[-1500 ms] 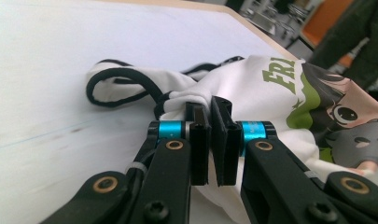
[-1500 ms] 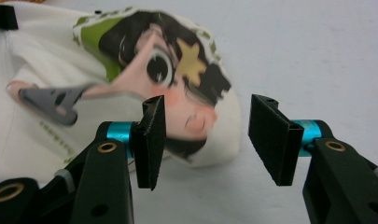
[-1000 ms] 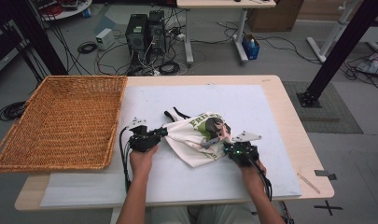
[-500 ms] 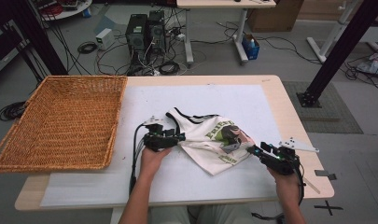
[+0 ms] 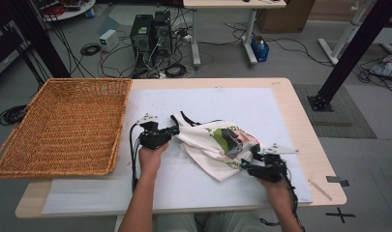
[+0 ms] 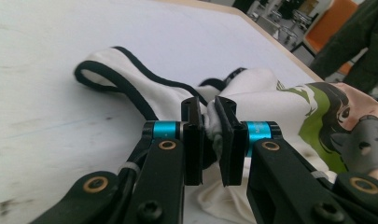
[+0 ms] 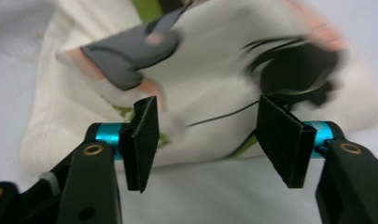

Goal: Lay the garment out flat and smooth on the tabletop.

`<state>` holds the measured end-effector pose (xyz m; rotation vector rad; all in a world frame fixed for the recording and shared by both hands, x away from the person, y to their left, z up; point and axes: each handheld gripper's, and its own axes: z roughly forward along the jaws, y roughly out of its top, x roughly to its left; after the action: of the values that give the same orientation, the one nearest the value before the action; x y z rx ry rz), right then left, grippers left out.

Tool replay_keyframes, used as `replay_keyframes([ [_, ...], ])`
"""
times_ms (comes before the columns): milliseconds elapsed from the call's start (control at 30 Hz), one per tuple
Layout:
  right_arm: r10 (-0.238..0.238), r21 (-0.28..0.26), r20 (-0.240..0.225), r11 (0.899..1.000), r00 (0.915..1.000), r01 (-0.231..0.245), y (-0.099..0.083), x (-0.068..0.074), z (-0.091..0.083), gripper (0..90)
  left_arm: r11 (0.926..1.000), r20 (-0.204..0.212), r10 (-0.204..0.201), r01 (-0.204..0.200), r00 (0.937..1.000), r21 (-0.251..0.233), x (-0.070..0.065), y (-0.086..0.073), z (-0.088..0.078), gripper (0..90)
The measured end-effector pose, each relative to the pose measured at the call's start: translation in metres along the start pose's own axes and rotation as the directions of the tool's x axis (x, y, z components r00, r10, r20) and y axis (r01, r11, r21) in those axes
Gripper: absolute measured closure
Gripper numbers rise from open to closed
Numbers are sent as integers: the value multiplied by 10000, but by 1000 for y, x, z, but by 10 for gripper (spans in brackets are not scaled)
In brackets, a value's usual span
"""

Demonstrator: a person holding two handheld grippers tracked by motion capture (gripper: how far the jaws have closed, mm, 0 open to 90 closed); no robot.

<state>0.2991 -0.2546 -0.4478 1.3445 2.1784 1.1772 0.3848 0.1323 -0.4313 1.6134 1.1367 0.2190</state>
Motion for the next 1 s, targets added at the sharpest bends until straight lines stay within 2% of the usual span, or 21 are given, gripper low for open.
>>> replay_keyframes([
  [67,-393,349,221,9987,9990,385,3,16,14,416,10000,26,23,-23,10000,-40,0,0,-2,817],
  [100,-812,571,577,9953,9950,779,6,22,19,482,9999,-10,31,-31,10000,-118,0,1,-2,817],
  [133,-1179,611,621,9916,9911,1142,9,25,22,669,9996,-28,9,-10,10000,-283,0,2,-4,817],
  [167,-1508,683,627,9868,9866,1466,11,27,25,776,9991,-36,-69,68,10000,-418,0,3,-5,817],
  [200,-1564,797,485,9851,9865,1522,14,26,26,875,9989,-82,-99,95,9999,-457,1,4,-7,817],
  [233,-1522,897,383,9849,9876,1483,16,24,24,882,9990,-173,-56,48,9998,-438,2,5,-10,817],
  [267,-1453,924,247,9855,9891,1425,16,21,22,885,9989,-245,-28,16,9997,-463,3,7,-12,817],
  [333,-1372,851,105,9871,9905,1358,12,15,11,887,9992,-670,136,-162,9977,-379,6,8,-19,817],
  [367,-1378,776,-38,9874,9905,1377,8,11,4,888,9994,-876,66,-97,9961,-343,8,9,-22,818],
  [433,-1420,647,-304,9875,9894,1437,-2,0,-13,888,9993,-876,-47,14,9961,-378,12,8,-28,819],
  [467,-1342,644,-365,9886,9903,1363,-8,-6,-21,888,9996,-919,50,-74,9958,-265,12,7,-29,819],
  [533,-1005,472,-487,9936,9937,1028,-16,-18,-36,887,9995,-1003,290,-297,9945,-51,11,5,-27,819],
  [600,-884,205,-668,9957,9938,900,-17,-23,-45,884,9991,-1210,422,-421,9918,35,9,4,-21,819],
  [667,-907,15,-1142,9958,9893,915,-14,-23,-47,824,9999,-1452,32,-47,9894,-98,8,4,-14,797],
  [733,-813,-415,-1093,9962,9907,772,-11,-23,-47,725,9996,-1646,-280,265,9860,-112,7,4,-10,680],
  [800,-396,-1021,-733,9943,9965,320,-6,-28,-48,622,9990,-1513,-451,438,9875,-117,4,4,-10,562],
  [833,-47,-1288,-667,9917,9978,-40,-3,-31,-50,588,9996,-1565,-298,297,9872,-28,1,4,-10,549],
  [900,432,-1704,-260,9843,9987,-470,6,-39,-50,541,10000,-1602,-3,18,9871,89,-4,2,-12,533],
  [933,467,-1566,-119,9865,9988,-480,12,-44,-46,523,9999,-1569,80,-60,9876,128,-6,1,-13,531],
  [1000,72,-750,324,9972,9994,-48,23,-53,-28,502,9998,-1512,163,-145,9884,131,-10,-3,-14,530],
])
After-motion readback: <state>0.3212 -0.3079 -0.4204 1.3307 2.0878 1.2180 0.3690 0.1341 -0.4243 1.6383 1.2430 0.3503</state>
